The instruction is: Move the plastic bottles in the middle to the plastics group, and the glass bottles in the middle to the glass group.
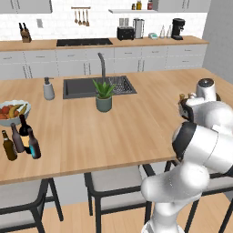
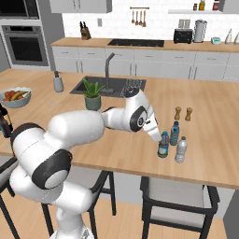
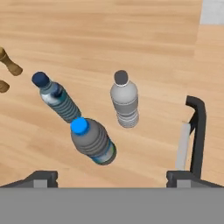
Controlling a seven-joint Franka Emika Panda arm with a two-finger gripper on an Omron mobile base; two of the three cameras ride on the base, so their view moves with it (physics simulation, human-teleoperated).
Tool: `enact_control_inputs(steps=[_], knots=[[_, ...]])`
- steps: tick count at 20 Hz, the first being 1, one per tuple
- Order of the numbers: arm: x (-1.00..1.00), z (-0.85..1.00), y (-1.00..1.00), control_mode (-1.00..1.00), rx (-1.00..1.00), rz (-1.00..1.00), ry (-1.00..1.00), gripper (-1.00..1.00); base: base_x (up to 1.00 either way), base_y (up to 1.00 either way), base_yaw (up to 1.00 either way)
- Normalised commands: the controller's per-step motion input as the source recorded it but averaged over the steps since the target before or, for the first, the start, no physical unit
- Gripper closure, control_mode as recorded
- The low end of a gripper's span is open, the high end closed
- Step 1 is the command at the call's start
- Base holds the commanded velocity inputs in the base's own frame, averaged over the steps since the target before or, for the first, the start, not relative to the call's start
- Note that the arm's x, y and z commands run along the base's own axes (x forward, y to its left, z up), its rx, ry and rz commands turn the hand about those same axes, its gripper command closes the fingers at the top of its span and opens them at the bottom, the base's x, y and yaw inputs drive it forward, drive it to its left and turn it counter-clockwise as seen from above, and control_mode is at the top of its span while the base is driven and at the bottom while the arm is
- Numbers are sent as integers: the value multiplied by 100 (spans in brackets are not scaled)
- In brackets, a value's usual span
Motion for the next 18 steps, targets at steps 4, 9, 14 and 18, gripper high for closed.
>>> enact_control_inputs(steps=[4, 9, 14, 18], knots=[[-90, 0, 76, -100, 0, 16, -11, -100, 0, 0, 0], [-72, 0, 84, -100, 0, 25, -4, -100, 0, 0, 0], [-60, 1, 91, -100, 0, 33, -9, -100, 0, 0, 0], [-28, 0, 95, -100, 0, 40, -1, -100, 0, 0, 0]])
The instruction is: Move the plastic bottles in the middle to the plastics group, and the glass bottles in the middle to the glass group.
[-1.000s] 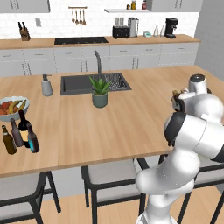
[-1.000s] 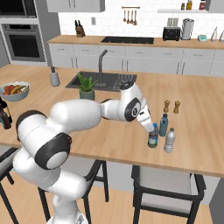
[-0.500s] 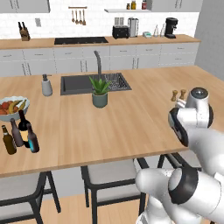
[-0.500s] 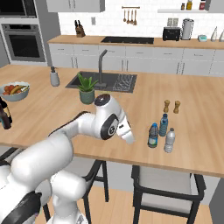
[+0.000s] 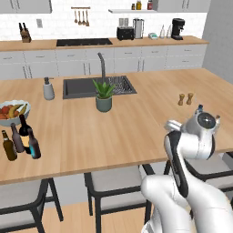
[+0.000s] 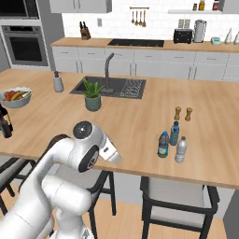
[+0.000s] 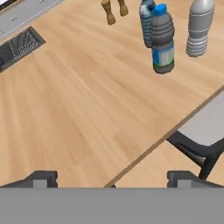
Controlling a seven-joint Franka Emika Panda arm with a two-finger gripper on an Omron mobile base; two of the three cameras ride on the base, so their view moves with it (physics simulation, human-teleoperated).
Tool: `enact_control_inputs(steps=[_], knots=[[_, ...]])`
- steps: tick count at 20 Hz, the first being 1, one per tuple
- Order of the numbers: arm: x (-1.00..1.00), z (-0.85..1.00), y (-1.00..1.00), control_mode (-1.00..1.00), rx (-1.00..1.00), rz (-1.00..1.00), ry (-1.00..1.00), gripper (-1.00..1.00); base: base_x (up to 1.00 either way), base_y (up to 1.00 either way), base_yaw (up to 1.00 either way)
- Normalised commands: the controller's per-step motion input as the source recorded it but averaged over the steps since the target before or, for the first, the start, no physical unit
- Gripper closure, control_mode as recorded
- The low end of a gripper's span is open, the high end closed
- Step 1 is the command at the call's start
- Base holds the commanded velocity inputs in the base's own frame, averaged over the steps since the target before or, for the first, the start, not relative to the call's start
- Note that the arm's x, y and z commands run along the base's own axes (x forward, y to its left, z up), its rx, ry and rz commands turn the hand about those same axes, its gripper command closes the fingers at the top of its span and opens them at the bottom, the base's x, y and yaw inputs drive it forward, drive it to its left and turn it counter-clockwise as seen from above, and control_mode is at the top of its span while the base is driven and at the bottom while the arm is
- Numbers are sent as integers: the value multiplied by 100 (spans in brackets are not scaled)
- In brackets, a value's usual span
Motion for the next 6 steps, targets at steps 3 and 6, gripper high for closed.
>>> enact_control_inputs(steps=[3, 6], knots=[[-26, 0, 95, -100, 0, 41, -2, -100, 0, 0, 0], [-15, 3, 97, -100, 0, 42, -1, -100, 0, 0, 0]])
